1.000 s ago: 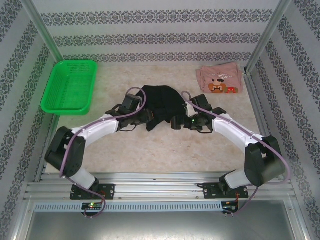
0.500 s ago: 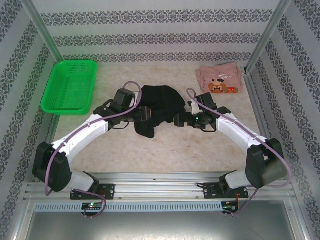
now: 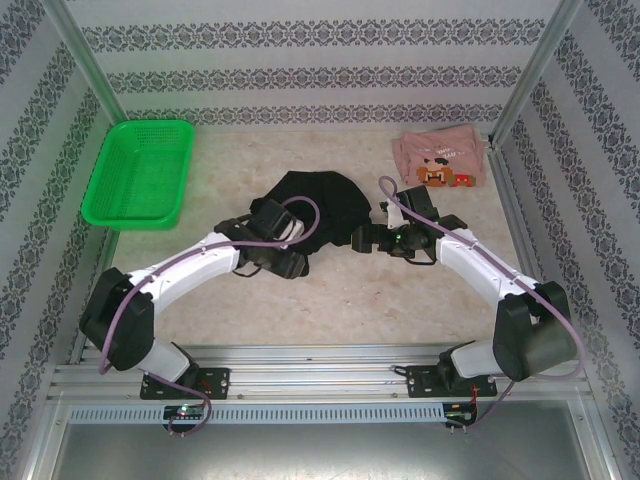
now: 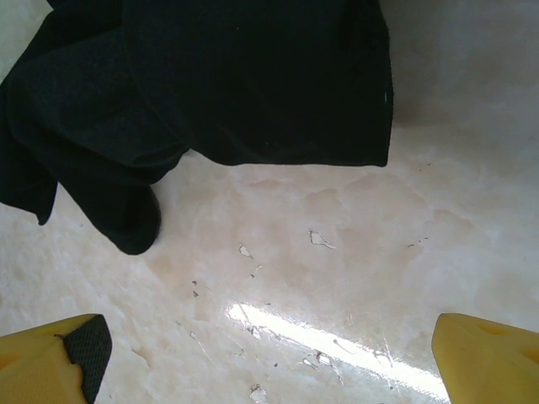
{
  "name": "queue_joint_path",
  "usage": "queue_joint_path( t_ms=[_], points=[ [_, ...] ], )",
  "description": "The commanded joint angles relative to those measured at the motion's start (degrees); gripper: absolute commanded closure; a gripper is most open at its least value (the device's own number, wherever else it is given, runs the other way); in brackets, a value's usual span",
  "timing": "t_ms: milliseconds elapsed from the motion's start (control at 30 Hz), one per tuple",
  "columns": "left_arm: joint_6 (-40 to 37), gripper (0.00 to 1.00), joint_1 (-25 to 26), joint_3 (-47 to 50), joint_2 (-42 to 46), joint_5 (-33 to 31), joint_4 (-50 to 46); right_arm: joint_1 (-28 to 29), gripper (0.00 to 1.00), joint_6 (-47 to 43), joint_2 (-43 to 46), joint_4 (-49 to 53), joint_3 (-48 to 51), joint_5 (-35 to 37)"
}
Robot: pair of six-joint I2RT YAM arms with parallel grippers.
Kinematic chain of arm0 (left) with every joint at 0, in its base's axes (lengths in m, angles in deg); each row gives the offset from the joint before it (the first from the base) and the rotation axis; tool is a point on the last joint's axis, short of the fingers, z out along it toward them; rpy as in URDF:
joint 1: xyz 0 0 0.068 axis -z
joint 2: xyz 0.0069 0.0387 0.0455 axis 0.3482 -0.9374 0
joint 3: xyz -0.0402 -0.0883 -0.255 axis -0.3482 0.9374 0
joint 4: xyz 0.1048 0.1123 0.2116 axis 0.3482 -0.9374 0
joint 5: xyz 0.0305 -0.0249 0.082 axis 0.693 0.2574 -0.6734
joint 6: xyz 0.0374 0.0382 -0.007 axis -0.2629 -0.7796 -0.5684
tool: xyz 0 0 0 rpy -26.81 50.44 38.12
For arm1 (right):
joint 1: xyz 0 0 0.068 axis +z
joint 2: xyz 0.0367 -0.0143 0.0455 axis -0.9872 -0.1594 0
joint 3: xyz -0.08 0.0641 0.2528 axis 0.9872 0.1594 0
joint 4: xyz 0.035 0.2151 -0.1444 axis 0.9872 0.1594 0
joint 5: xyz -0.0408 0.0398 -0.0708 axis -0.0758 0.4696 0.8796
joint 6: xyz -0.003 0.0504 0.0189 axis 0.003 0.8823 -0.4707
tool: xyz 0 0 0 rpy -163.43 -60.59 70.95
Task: Fold and stack the t-shirts
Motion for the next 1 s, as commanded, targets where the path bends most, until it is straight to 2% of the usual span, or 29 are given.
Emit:
queue_joint_path(
  t_ms=[0, 200, 467, 600, 733, 867, 967],
  points=[
    [-4.6, 0.4, 1.1, 0.8, -2.8, -4.9, 1.2, -0.3, 0.02, -0.4, 1.2, 0.1, 0.8, -1.1],
    [-6.8, 0.4, 1.6, 1.0, -5.1, -10.4, 3.9, -0.4, 0.02, -0.2, 2.2, 0.2, 1.4, -0.9],
    [-8.9, 0.4, 1.9, -0.8, -8.1, -10.7, 7.3, -0.4, 0.02, 0.9, 2.7, -0.5, 2.4, -1.2],
    [-10.2, 0.46, 1.9, -2.0, -9.3, -12.2, 7.8, -0.4, 0.02, 1.4, 2.9, -0.8, 2.8, -1.2],
    [-11.1, 0.61, 1.8, -5.1, -9.3, -11.8, 7.8, -0.3, 0.02, 1.5, 3.0, -1.1, 3.3, -1.3],
    [-11.2, 0.89, 1.5, -6.6, -8.7, -11.9, 7.4, -0.3, 0.02, 1.6, 2.7, -1.0, 3.5, -1.0],
    [-10.7, 1.0, 1.2, -7.3, -6.1, -11.2, 6.2, -0.2, 0.02, 1.5, 2.3, -0.9, 2.6, -1.2]
  ],
)
